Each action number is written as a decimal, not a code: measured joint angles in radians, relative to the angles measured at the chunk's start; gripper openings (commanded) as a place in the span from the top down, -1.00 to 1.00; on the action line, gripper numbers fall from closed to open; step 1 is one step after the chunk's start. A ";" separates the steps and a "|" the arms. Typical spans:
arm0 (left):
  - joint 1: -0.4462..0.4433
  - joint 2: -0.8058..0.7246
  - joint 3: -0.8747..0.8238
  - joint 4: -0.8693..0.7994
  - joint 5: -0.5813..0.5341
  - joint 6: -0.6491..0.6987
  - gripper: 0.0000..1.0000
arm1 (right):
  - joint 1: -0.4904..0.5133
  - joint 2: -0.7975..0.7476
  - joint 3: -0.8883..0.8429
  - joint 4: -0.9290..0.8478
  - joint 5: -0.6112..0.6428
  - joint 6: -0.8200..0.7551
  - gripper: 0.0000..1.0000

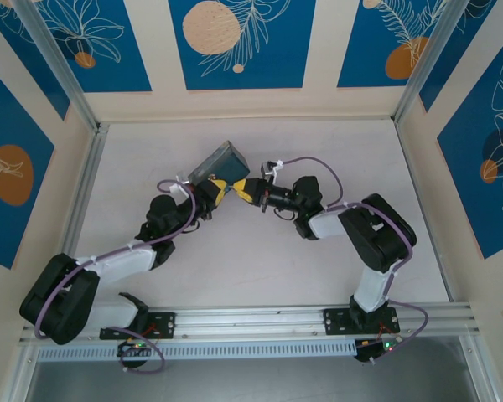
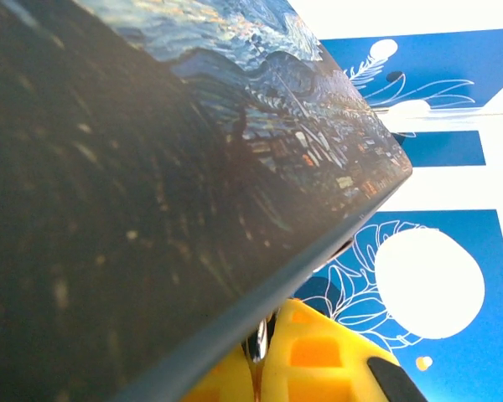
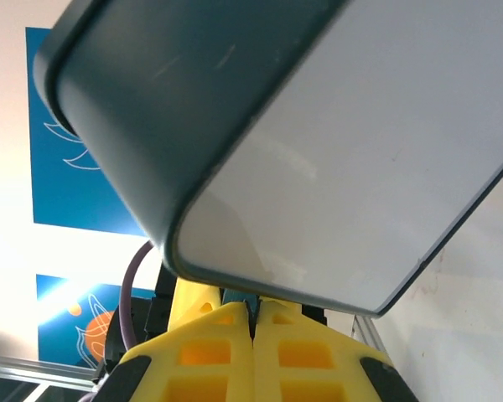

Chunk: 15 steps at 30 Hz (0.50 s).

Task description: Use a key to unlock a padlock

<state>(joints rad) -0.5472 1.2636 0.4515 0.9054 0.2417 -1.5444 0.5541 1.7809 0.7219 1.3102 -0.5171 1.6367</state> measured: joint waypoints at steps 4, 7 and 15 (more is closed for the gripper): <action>0.000 -0.015 0.010 -0.001 0.022 0.014 1.00 | -0.018 -0.061 0.028 -0.126 -0.061 -0.006 1.00; 0.000 -0.021 0.011 -0.001 0.039 0.018 1.00 | -0.019 -0.115 0.033 -0.233 -0.072 -0.046 1.00; -0.001 -0.021 0.010 -0.040 0.084 0.017 1.00 | -0.005 -0.188 -0.027 -0.343 -0.032 -0.154 1.00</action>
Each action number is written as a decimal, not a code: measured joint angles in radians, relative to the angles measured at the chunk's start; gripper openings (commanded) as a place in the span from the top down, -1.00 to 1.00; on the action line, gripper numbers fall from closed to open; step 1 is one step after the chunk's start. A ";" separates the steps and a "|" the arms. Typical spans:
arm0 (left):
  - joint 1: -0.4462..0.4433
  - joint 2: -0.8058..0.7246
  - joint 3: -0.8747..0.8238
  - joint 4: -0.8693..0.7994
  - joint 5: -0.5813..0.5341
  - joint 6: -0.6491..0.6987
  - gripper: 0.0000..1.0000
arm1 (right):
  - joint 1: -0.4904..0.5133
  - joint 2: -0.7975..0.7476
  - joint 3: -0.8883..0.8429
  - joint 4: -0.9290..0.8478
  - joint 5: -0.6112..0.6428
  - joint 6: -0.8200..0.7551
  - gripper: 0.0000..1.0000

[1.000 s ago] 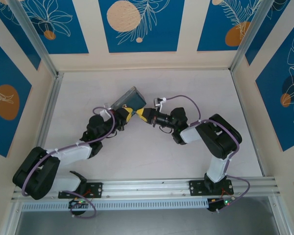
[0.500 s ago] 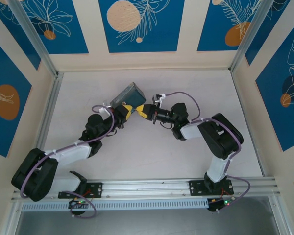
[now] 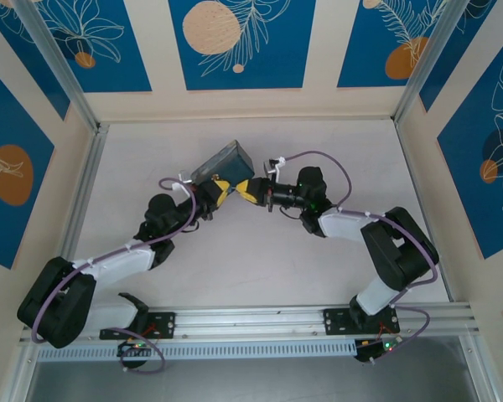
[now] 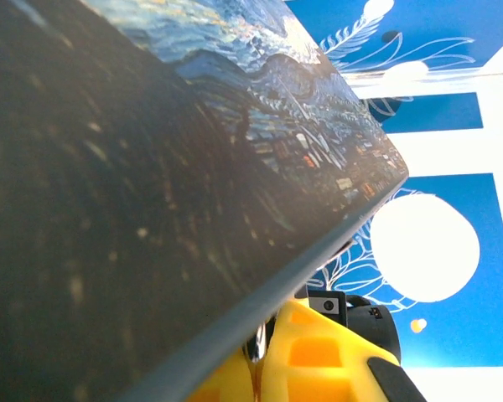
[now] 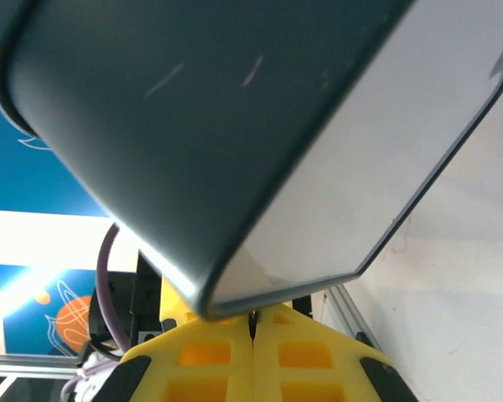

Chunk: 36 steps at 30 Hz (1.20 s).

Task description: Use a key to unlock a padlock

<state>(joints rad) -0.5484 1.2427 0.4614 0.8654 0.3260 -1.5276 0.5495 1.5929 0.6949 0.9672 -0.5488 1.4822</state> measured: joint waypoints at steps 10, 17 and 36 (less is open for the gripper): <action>-0.015 0.002 -0.080 -0.111 0.099 -0.011 1.00 | 0.076 -0.018 -0.204 0.059 0.101 -0.018 1.00; -0.019 -0.064 -0.095 -0.151 0.139 -0.011 1.00 | 0.105 -0.079 -0.244 0.061 0.127 -0.023 1.00; -0.037 -0.122 -0.145 -0.157 0.164 -0.008 1.00 | 0.142 -0.230 -0.295 -0.080 0.149 -0.063 1.00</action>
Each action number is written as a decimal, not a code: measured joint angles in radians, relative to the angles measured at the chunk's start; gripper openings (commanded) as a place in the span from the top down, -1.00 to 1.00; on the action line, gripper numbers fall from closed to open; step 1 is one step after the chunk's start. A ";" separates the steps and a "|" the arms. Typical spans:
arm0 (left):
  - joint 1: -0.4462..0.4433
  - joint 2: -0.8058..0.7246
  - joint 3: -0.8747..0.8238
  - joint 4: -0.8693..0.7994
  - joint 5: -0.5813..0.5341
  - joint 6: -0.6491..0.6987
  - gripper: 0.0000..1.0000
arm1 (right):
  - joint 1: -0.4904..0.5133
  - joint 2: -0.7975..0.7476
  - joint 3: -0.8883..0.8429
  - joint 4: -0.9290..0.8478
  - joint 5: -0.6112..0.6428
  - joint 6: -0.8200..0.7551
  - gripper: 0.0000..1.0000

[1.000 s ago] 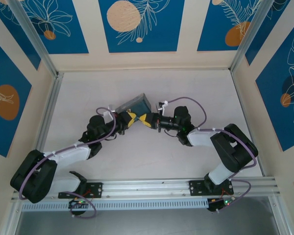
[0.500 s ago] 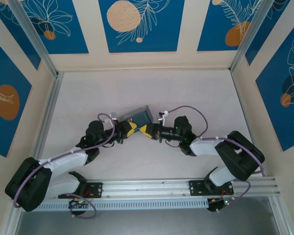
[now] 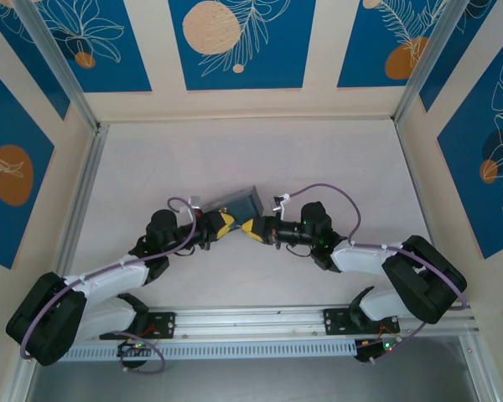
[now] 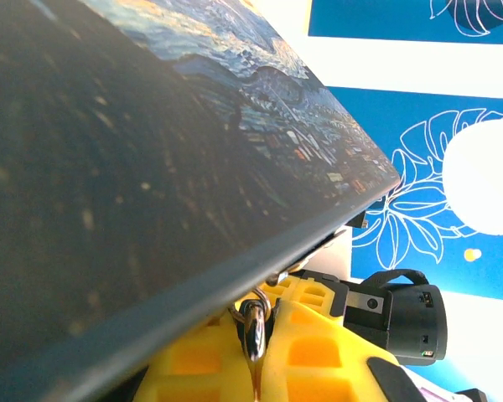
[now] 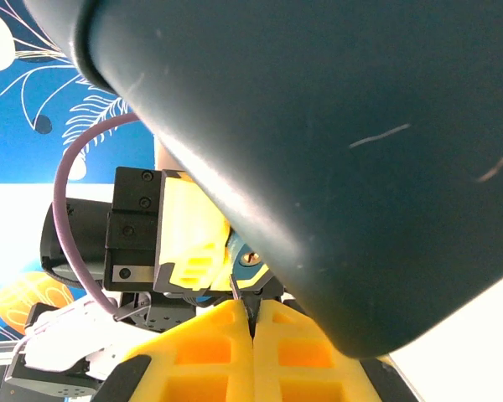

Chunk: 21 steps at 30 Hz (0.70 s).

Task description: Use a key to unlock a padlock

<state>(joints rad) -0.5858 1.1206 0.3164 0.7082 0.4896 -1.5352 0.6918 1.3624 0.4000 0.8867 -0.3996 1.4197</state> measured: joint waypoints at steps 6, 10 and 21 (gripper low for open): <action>0.000 0.000 0.000 0.000 -0.005 0.000 1.00 | 0.013 0.000 -0.002 -0.011 0.039 0.008 1.00; 0.000 0.000 0.000 0.000 -0.014 0.000 1.00 | 0.013 0.000 -0.004 -0.017 0.066 0.019 1.00; 0.000 0.000 0.000 0.000 -0.019 -0.001 1.00 | 0.013 0.001 -0.002 -0.029 0.084 0.019 1.00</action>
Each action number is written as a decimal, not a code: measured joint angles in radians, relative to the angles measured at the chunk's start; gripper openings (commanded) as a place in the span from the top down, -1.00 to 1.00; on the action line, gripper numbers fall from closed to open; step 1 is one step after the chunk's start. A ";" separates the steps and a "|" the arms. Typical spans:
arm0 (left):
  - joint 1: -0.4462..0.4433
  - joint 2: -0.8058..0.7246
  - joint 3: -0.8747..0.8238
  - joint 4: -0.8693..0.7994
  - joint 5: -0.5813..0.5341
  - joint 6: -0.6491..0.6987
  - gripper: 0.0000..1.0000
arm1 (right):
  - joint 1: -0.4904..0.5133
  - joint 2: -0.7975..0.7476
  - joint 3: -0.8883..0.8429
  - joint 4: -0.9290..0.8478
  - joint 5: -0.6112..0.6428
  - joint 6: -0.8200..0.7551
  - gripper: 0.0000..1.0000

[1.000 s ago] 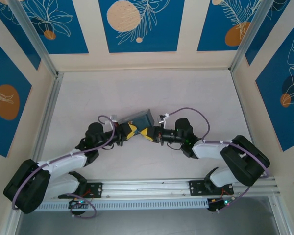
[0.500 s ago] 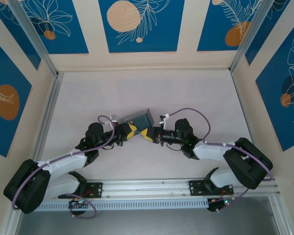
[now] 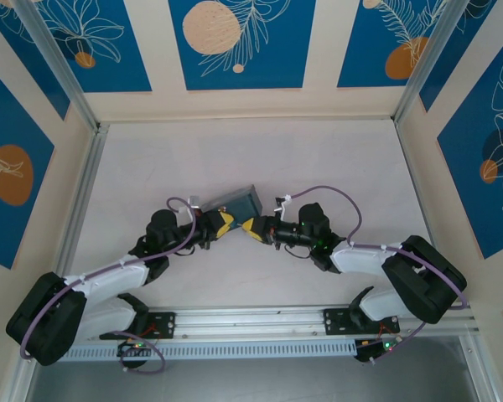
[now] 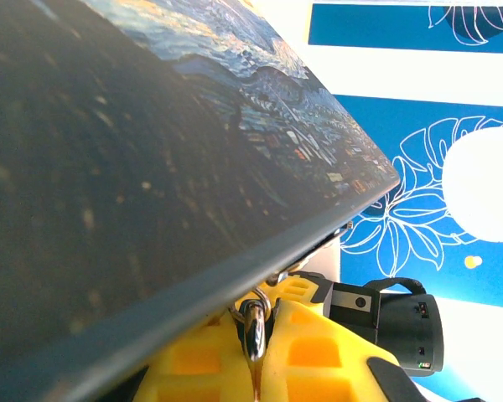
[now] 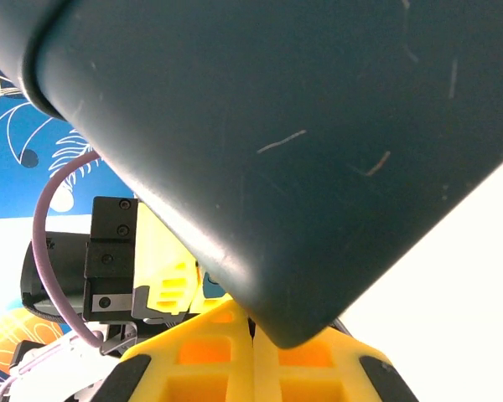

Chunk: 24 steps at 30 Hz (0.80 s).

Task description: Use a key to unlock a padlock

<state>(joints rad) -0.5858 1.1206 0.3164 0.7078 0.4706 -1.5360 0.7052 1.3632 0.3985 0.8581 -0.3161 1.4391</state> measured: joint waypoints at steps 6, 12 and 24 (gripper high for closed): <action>0.000 0.000 0.000 0.000 0.000 0.000 1.00 | 0.002 0.002 0.012 0.000 0.000 0.000 1.00; 0.000 0.000 0.000 0.000 -0.009 0.000 1.00 | 0.016 0.002 0.022 -0.009 0.000 0.000 1.00; 0.001 -0.003 0.000 -0.014 -0.026 0.000 1.00 | 0.028 0.023 0.028 -0.014 0.014 0.000 1.00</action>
<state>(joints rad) -0.5850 1.1172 0.3164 0.6933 0.4450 -1.5364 0.7334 1.3861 0.4267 0.8444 -0.3019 1.4387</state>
